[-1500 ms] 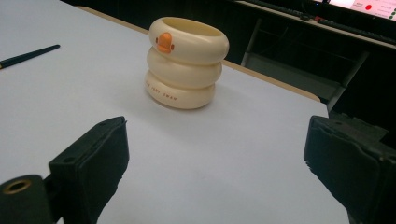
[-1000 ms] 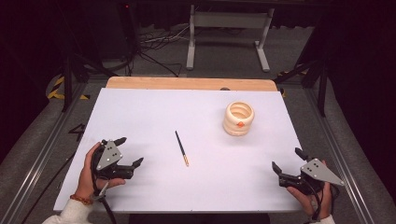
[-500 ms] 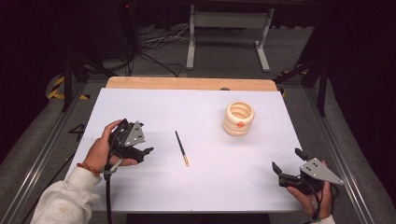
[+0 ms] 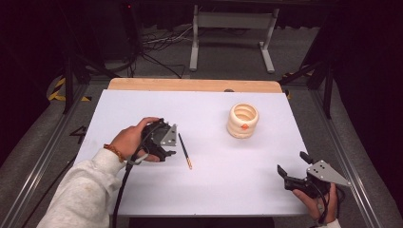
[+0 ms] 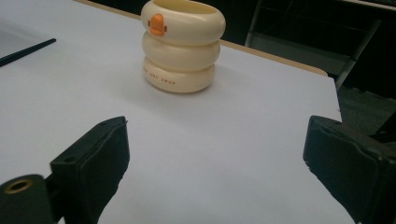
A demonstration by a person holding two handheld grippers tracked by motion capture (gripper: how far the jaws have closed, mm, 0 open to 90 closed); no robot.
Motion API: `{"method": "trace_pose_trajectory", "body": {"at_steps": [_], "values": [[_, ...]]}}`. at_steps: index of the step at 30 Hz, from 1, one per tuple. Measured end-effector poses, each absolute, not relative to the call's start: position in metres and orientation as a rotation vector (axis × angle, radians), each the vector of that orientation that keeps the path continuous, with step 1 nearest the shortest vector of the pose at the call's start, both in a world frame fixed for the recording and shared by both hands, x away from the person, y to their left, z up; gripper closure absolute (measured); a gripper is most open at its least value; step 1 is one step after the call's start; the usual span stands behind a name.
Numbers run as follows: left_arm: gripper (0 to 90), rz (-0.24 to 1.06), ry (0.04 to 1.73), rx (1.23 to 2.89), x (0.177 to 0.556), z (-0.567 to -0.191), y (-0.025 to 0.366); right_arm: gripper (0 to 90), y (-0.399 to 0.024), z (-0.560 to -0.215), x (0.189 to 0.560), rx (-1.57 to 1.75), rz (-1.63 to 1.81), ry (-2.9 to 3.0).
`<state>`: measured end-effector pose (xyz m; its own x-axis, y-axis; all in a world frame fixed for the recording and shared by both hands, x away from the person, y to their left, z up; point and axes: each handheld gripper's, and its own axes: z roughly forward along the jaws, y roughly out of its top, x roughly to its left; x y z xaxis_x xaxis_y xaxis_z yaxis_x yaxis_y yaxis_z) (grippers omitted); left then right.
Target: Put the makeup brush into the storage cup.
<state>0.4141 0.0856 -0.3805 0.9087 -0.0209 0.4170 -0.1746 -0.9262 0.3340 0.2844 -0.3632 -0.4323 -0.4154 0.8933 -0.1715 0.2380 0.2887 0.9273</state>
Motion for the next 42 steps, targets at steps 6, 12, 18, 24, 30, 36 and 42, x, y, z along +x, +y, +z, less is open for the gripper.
{"method": "trace_pose_trajectory", "body": {"at_steps": [6,12,18,24,30,36,42], "values": [[35.0,0.537,-0.289,2.777,0.419,-0.398,0.057,8.0,-0.363,-0.432,0.283,1.010,1.142,1.839],[40.6,0.470,-0.387,2.848,0.425,-0.410,0.041,8.0,-0.363,-0.433,0.284,1.013,1.139,1.848],[43.4,0.362,-0.448,2.912,0.430,-0.423,0.032,8.0,-0.364,-0.433,0.285,1.014,1.142,1.849],[50.5,0.270,-0.466,2.947,0.435,-0.422,0.027,8.3,-0.363,-0.434,0.285,1.015,1.135,1.850],[68.0,0.157,-0.517,3.040,0.433,-0.421,0.015,8.4,-0.360,-0.433,0.284,1.004,1.137,1.861],[78.6,0.104,-0.495,3.056,0.434,-0.421,0.014,8.8,-0.360,-0.434,0.285,1.001,1.138,1.872],[84.1,0.126,-0.495,3.064,0.431,-0.421,0.013,8.9,-0.361,-0.432,0.283,0.998,1.144,1.864]]}}
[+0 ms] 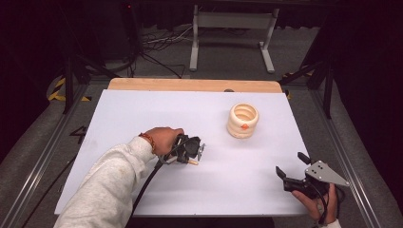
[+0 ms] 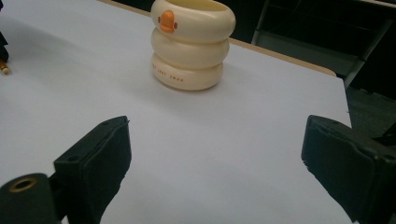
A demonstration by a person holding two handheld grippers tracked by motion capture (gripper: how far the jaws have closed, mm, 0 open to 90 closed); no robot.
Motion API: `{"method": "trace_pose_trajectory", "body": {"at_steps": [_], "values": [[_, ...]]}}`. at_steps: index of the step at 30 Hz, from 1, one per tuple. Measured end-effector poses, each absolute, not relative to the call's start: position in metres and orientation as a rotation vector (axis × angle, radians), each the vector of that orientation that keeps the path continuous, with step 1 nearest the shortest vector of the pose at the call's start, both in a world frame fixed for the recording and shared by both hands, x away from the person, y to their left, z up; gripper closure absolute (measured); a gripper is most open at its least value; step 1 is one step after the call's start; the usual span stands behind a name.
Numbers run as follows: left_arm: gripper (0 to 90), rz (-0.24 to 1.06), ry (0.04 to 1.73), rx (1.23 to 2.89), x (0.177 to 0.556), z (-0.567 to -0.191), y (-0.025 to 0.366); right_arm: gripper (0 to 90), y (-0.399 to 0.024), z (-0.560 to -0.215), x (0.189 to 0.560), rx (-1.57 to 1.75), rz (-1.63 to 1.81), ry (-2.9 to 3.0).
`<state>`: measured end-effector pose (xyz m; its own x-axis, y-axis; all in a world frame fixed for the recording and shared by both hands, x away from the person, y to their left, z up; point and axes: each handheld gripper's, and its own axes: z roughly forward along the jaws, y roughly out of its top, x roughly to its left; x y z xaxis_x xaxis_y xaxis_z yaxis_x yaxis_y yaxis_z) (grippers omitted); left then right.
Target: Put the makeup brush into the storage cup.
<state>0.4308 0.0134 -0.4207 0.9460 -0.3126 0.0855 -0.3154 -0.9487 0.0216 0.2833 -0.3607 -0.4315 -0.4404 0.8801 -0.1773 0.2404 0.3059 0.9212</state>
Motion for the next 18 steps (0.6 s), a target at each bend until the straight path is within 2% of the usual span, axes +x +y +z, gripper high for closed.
{"method": "trace_pose_trajectory", "body": {"at_steps": [9,18], "values": [[84.1,0.238,-0.434,3.038,0.429,-0.411,0.019,9.0,-0.362,-0.430,0.283,1.006,1.156,1.850],[84.1,0.375,-0.298,2.852,0.422,-0.377,0.041,9.3,-0.363,-0.429,0.282,1.005,1.163,1.841]]}}
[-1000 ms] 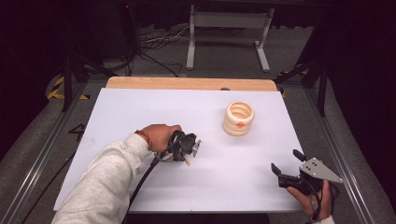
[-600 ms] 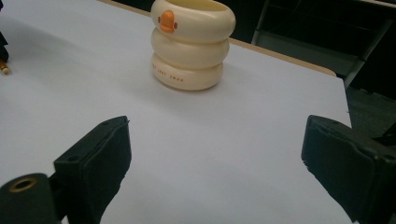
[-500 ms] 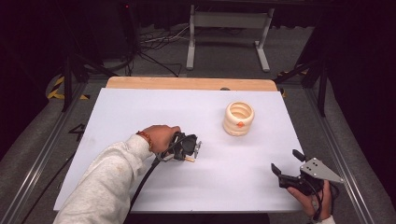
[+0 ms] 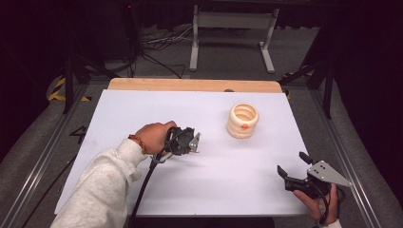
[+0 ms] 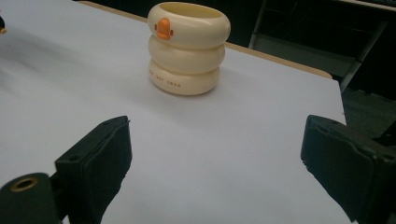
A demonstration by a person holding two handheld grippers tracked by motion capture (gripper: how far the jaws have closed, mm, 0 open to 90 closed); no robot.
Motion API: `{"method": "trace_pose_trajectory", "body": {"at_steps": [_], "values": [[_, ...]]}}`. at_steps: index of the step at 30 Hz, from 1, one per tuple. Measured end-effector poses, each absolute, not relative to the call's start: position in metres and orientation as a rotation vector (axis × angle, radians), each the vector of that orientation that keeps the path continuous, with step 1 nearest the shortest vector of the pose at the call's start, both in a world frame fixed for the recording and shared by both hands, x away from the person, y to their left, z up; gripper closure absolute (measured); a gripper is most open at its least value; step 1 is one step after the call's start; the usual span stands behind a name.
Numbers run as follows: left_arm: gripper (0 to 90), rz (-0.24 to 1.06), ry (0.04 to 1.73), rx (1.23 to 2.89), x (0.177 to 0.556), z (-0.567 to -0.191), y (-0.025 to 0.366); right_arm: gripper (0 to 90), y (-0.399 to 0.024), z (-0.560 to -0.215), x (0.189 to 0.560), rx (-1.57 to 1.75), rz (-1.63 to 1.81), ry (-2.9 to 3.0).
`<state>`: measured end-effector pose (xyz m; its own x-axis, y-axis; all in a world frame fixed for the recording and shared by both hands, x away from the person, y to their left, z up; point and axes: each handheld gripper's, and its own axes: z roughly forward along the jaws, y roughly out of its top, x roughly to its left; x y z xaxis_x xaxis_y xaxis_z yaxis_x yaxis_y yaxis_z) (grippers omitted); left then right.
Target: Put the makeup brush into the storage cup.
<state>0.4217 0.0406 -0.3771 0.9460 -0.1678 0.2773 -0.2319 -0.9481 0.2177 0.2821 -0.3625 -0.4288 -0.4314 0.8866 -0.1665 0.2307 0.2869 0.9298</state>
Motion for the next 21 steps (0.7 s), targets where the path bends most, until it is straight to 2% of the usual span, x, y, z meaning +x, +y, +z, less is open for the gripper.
{"method": "trace_pose_trajectory", "body": {"at_steps": [6,13,21], "values": [[84.1,0.401,-0.159,2.678,0.416,-0.359,0.056,9.7,-0.362,-0.428,0.281,1.006,1.173,1.825],[84.1,0.358,0.015,2.462,0.419,-0.358,0.074,9.7,-0.360,-0.429,0.282,0.999,1.169,1.838],[84.1,0.308,0.118,2.290,0.419,-0.359,0.085,9.7,-0.357,-0.431,0.283,0.999,1.168,1.846]]}}
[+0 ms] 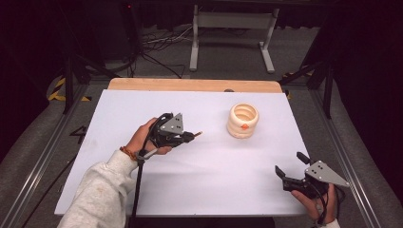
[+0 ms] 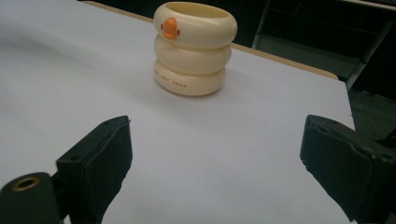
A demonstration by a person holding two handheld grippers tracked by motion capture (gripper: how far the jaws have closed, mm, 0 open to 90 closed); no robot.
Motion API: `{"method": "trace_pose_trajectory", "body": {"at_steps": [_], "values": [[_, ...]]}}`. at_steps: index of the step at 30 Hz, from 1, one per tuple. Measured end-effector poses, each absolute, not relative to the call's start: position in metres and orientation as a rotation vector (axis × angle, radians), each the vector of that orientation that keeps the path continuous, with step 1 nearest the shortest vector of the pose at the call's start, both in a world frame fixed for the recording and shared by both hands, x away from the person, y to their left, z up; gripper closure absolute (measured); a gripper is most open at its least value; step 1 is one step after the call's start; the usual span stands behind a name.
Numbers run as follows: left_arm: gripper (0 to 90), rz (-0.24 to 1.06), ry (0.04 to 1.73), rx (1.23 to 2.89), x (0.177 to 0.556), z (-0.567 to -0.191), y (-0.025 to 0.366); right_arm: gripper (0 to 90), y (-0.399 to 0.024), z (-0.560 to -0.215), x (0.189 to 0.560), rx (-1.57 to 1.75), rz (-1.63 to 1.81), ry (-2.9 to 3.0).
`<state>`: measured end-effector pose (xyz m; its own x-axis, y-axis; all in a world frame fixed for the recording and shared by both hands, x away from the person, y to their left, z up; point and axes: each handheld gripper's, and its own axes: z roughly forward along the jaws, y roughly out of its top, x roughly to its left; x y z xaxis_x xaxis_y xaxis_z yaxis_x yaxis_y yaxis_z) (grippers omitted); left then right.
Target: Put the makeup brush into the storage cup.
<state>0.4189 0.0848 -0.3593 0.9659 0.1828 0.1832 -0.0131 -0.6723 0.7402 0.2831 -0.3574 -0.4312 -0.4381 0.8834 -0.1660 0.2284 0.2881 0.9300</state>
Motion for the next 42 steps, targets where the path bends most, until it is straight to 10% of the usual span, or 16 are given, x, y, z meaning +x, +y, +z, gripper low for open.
{"method": "trace_pose_trajectory", "body": {"at_steps": [42], "values": [[84.1,0.288,0.221,1.836,0.383,-0.370,0.076,13.7,-0.253,-0.415,0.331,0.785,1.393,2.010]]}}
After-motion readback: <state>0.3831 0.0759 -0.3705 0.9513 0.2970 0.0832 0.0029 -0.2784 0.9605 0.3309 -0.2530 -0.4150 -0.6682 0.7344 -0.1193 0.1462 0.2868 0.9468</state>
